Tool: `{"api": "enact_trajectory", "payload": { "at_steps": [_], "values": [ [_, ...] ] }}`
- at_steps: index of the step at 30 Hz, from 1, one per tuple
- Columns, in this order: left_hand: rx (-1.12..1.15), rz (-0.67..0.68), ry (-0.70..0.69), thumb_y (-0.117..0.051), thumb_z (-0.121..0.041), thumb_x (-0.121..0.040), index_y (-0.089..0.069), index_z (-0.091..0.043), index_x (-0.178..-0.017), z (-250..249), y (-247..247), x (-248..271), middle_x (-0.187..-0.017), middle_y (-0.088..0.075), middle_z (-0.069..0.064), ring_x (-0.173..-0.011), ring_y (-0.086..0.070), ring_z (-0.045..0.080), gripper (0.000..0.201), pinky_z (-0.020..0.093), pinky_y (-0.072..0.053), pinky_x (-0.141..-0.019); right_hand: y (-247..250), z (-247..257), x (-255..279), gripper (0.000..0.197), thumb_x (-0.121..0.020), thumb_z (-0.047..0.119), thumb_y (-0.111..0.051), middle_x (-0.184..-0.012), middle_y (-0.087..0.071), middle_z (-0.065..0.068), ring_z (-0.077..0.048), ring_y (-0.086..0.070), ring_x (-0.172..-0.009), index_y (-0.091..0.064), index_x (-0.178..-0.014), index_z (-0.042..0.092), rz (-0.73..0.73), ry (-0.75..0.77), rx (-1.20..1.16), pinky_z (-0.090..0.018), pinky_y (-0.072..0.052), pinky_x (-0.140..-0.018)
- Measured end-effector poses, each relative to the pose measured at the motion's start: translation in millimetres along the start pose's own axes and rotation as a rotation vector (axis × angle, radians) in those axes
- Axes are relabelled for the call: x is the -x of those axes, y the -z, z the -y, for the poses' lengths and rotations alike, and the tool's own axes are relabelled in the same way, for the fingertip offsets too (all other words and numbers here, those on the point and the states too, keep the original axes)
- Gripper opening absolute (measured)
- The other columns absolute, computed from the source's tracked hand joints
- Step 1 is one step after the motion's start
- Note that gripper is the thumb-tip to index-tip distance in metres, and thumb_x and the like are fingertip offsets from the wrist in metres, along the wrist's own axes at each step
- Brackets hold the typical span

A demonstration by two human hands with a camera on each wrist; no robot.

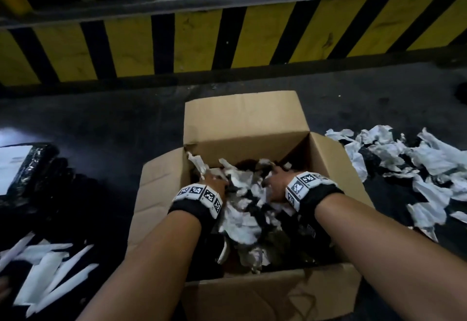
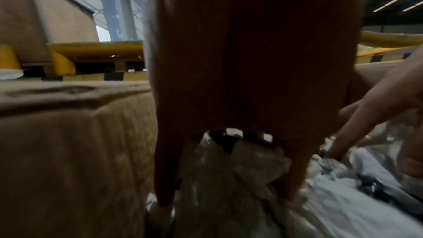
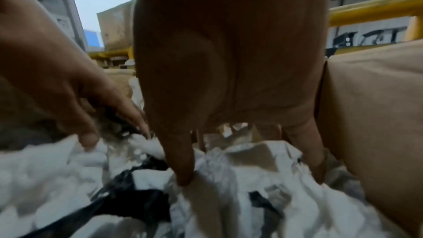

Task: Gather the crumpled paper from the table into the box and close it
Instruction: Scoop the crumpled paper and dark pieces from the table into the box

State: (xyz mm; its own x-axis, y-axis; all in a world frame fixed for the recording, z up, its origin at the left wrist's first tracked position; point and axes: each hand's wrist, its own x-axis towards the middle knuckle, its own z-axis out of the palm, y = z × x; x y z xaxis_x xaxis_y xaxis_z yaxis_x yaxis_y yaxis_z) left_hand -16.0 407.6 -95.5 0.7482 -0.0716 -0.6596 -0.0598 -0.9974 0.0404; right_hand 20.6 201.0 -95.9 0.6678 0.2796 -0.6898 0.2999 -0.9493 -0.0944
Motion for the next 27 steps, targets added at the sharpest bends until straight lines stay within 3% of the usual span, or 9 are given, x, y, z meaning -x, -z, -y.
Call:
{"api": "enact_trajectory", "payload": {
  "at_steps": [5,8,10,12,17,19,23,25,27],
  "values": [
    [0.094,-0.170,0.091,-0.057,-0.033,-0.094,-0.036,-0.034,-0.147,-5,25,-15,-0.144,-0.031,0.015,-0.131,-0.041,0.046,0.057,0.055,-0.041,-0.107,25,-4,-14,0.055,-0.089,0.040,-0.056,-0.142,-0.034,-0.015,-0.048,-0.042,-0.125,-0.040,-0.142,0.033,-0.139,-0.027,-0.033,-0.053,-0.042,-0.104],
    [0.058,-0.057,0.073,-0.071,-0.052,-0.078,-0.020,-0.044,-0.150,-7,12,-10,-0.157,-0.011,0.014,-0.141,-0.025,0.048,0.089,0.057,-0.036,-0.110,10,0,-11,0.078,-0.082,0.061,-0.059,-0.153,-0.021,-0.015,-0.050,-0.027,-0.136,-0.016,-0.147,0.052,-0.078,0.073,-0.035,-0.057,-0.030,-0.111],
    [-0.009,0.036,0.061,-0.070,-0.034,-0.082,-0.013,-0.041,-0.154,-4,-2,-2,-0.163,0.012,0.016,-0.148,-0.017,0.045,0.093,0.054,-0.036,-0.113,-9,-9,-6,0.082,-0.082,0.072,-0.050,-0.163,0.001,-0.011,-0.047,-0.020,-0.143,-0.004,-0.147,0.056,-0.055,0.062,-0.068,-0.057,-0.027,-0.115],
    [-0.050,0.084,0.078,-0.062,-0.022,-0.090,-0.014,-0.028,-0.158,-6,0,0,-0.163,0.012,0.019,-0.149,-0.018,0.041,0.083,0.050,-0.032,-0.116,-13,-23,-9,0.083,-0.083,0.071,-0.051,-0.164,0.015,-0.012,-0.040,-0.018,-0.146,-0.001,-0.147,0.056,-0.059,0.043,-0.071,-0.058,-0.026,-0.116],
    [0.002,-0.094,0.013,-0.059,-0.017,-0.091,-0.057,-0.012,-0.133,-17,36,-8,-0.132,-0.061,0.013,-0.118,-0.059,0.031,0.042,0.043,-0.048,-0.101,27,-23,-12,0.041,-0.087,0.025,-0.061,-0.136,-0.047,-0.020,-0.043,-0.054,-0.121,-0.054,-0.128,0.022,-0.220,-0.005,-0.093,-0.044,-0.049,-0.098],
    [-0.001,-0.102,-0.077,-0.063,-0.029,-0.087,-0.067,-0.018,-0.115,-22,33,-6,-0.117,-0.070,0.009,-0.106,-0.065,0.030,0.030,0.043,-0.052,-0.095,26,-13,-10,0.032,-0.086,0.025,-0.059,-0.121,-0.053,-0.018,-0.040,-0.055,-0.116,-0.058,-0.118,0.017,-0.332,0.082,-0.131,-0.041,-0.049,-0.094],
    [-0.011,0.195,-0.110,-0.064,-0.078,-0.060,-0.071,-0.042,-0.107,-27,5,3,-0.111,-0.072,-0.008,-0.099,-0.067,0.023,0.060,0.039,-0.054,-0.091,10,-1,-3,0.045,-0.086,0.045,-0.062,-0.118,-0.063,-0.018,-0.037,-0.061,-0.107,-0.058,-0.121,0.017,-0.044,0.156,0.038,-0.041,-0.052,-0.088],
    [0.131,0.162,-0.118,-0.066,-0.068,-0.071,-0.076,-0.034,-0.104,-25,10,3,-0.108,-0.074,-0.005,-0.100,-0.068,0.023,0.049,0.040,-0.054,-0.093,12,-2,-5,0.040,-0.087,0.043,-0.061,-0.115,-0.064,-0.019,-0.037,-0.061,-0.109,-0.059,-0.119,0.020,-0.095,0.203,0.036,-0.041,-0.051,-0.089],
    [0.217,-0.064,-0.089,-0.065,-0.044,-0.086,-0.075,-0.022,-0.103,-25,21,0,-0.106,-0.073,0.005,-0.100,-0.068,0.027,0.029,0.042,-0.055,-0.092,18,1,-10,0.039,-0.090,0.047,-0.053,-0.120,-0.060,-0.017,-0.038,-0.058,-0.113,-0.059,-0.120,0.023,-0.254,0.212,-0.067,-0.046,-0.049,-0.095]
  ]
}}
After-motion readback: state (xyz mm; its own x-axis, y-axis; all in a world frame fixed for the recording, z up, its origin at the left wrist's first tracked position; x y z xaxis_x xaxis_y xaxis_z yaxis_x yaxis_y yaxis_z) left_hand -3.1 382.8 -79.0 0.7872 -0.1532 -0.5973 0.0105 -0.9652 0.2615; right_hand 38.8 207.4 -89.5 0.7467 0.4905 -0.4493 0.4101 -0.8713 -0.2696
